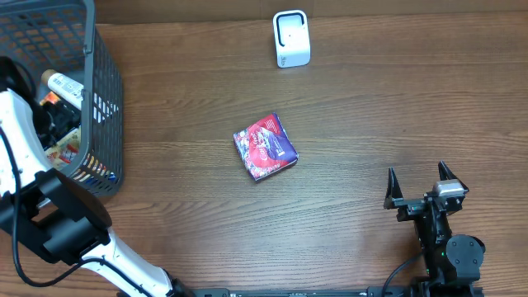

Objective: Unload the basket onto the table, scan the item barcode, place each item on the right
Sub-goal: 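Reach into the basket and grasp the yellow snack packet with left gripper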

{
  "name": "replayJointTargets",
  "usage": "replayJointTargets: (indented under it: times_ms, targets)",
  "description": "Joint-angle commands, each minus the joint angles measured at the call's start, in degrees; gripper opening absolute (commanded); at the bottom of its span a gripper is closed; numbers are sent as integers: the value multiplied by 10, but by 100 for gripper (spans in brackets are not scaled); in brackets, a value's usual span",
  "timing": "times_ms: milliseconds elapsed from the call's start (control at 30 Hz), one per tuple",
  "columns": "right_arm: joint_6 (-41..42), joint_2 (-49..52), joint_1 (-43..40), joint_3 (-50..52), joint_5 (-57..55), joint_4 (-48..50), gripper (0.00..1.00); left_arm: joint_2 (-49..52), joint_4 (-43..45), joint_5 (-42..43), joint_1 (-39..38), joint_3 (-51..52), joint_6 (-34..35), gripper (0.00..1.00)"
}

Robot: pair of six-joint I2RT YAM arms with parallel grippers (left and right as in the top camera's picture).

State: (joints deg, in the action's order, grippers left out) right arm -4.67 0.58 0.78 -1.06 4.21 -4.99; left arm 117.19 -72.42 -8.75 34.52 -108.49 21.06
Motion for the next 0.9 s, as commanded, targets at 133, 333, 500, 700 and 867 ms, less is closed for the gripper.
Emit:
replayJointTargets:
  times_ms: [133, 333, 500, 700, 867]
  targets:
    - [2, -4, -2, 6, -2, 4, 100, 3, 62, -9, 0, 126, 31, 98]
    - [2, -4, -2, 6, -2, 4, 100, 3, 115, -10, 0, 205, 39, 97]
    - [2, -4, -2, 6, -2, 4, 100, 3, 152, -21, 0, 257, 38, 77]
    - [2, -4, -2, 6, -2, 4, 100, 3, 159, -24, 0, 257, 38, 8]
    - [2, -4, -2, 6, -2, 4, 100, 3, 119, -21, 0, 188, 38, 4]
